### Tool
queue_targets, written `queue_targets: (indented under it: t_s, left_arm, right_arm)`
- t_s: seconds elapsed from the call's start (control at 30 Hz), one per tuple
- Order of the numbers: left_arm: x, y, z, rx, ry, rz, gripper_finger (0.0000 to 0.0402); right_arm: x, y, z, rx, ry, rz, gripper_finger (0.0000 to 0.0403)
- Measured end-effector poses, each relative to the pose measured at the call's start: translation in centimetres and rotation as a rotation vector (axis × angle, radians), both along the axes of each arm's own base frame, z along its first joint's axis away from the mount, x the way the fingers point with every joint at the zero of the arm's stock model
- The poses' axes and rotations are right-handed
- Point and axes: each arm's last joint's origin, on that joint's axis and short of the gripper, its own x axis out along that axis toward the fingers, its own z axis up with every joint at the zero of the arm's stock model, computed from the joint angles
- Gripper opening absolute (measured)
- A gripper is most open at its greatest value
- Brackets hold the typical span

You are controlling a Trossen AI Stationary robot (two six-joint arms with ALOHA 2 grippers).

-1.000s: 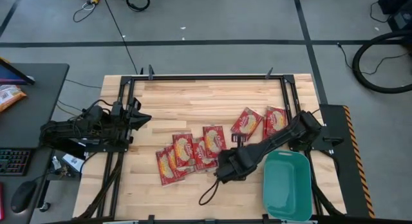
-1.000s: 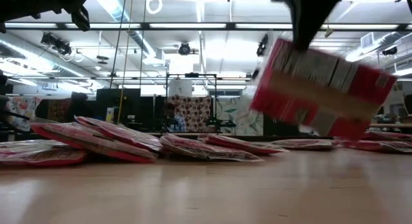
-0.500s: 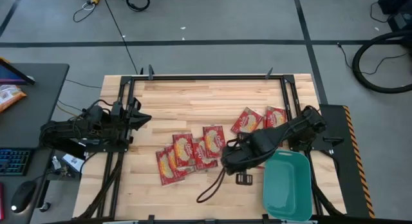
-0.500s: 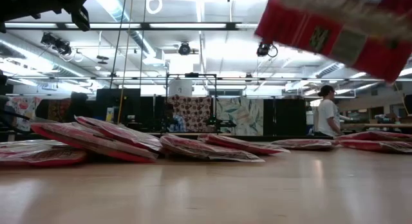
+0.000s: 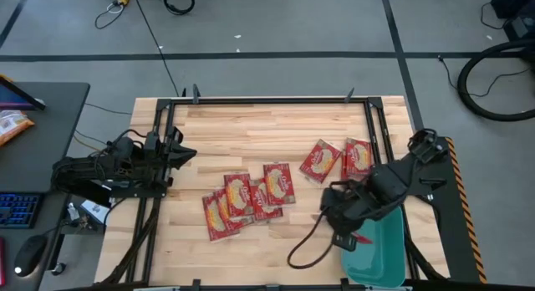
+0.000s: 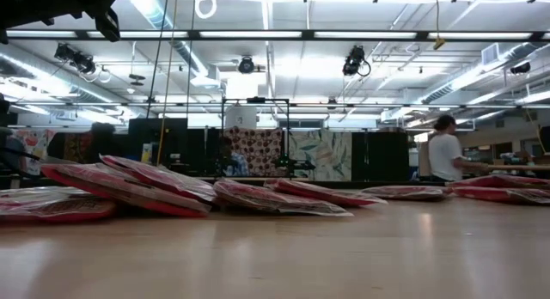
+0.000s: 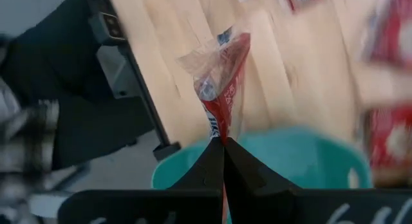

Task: Sort popcorn bags into baskets
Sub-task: Put the red popcorn into the green bin

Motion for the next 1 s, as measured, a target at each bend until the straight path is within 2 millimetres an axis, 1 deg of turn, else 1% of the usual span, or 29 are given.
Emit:
queue_targets:
  t_s: [0.17,0.27,0.47,0.6,0.77,0.87,1.0]
  left_arm:
    - [0.0,0.0,0.0,0.000,0.000,0.000,0.0027]
    - [0.0,0.0,0.0,0.000,0.000,0.000,0.0027]
    - [0.0,0.0,0.0,0.000,0.000,0.000,0.0027]
    - [0.0,0.0,0.0,0.000,0.000,0.000,0.0027]
    - [0.0,0.0,0.0,0.000,0.000,0.000,0.0027]
    - [0.0,0.0,0.0,0.000,0.000,0.000,0.0027]
    - [0.0,0.0,0.0,0.000,0.000,0.000,0.0027]
  right_arm:
    - [-2.4,0.2,-1.6,0.040,0.139,-0.211,0.0005]
    - [-3.8,0.3,-3.0,0.054,0.248,-0.319,0.0005]
    - [-6.1,0.4,-5.4,0.070,0.470,-0.486,0.0005]
    - [-6.8,0.0,-6.1,0.082,0.506,-0.622,0.0005]
    - [-7.1,-0.3,-6.4,0.086,0.540,-0.866,0.0005]
    - [-6.8,-0.3,-6.5,0.105,0.544,-0.986,0.0005]
    - [-6.0,-0.1,-6.8,0.128,0.506,-1.065,0.0007]
